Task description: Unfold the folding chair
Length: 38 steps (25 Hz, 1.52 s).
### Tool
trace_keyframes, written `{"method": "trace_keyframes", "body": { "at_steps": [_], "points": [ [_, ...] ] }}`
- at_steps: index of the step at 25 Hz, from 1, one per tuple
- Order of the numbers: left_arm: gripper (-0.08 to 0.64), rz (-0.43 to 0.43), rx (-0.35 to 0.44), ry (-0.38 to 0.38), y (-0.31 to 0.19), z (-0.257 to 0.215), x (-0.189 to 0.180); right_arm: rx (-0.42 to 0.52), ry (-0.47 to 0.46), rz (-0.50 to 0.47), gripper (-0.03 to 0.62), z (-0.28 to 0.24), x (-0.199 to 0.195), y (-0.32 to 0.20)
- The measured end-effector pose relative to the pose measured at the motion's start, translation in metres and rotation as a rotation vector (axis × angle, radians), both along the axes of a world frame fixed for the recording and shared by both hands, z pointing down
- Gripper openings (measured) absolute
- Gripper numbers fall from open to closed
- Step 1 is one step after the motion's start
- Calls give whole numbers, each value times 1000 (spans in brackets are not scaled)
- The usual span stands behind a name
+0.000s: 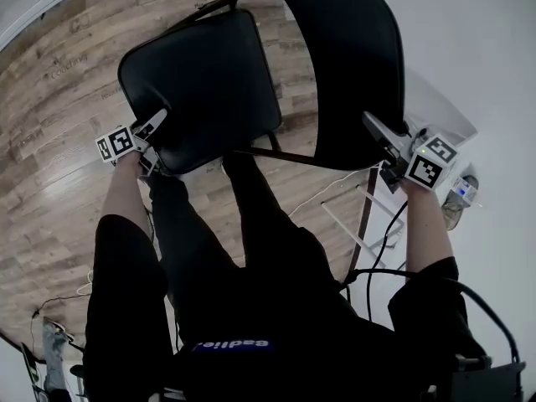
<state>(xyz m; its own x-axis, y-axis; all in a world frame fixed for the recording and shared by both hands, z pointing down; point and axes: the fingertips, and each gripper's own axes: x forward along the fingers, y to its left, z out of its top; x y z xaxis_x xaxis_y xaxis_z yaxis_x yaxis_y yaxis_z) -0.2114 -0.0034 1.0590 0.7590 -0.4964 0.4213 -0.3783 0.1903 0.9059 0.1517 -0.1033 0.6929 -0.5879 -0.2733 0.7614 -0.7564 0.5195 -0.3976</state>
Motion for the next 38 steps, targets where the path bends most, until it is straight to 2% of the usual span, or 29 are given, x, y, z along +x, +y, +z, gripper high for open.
{"method": "trace_keyframes", "body": {
  "at_steps": [4,8,11,16,19,23,28,30,33,38],
  "points": [
    [408,-13,-14,-102,11,4,-5,1,8,19,84,6,1,9],
    [408,-28,16,-178,13,7,-18,6,4,16,84,12,2,11],
    [408,-29,43,-209,12,-2,-35,12,0,14,84,7,1,5],
    [408,-55,62,-233,37,-40,-61,12,-7,14,84,15,2,6],
    [408,-67,52,-239,54,-79,-65,11,4,28,86,14,2,5],
    [408,-57,62,-228,67,-146,-48,3,40,49,92,11,3,3],
    [408,73,95,-193,90,-232,16,-42,128,66,151,9,18,11],
    [408,122,130,-192,95,-268,35,-66,160,25,215,8,20,22],
    [408,172,197,-202,91,-318,42,-14,166,24,233,-4,16,17],
    [408,214,281,-188,96,-389,62,69,187,70,241,-48,47,38]
  ]
}}
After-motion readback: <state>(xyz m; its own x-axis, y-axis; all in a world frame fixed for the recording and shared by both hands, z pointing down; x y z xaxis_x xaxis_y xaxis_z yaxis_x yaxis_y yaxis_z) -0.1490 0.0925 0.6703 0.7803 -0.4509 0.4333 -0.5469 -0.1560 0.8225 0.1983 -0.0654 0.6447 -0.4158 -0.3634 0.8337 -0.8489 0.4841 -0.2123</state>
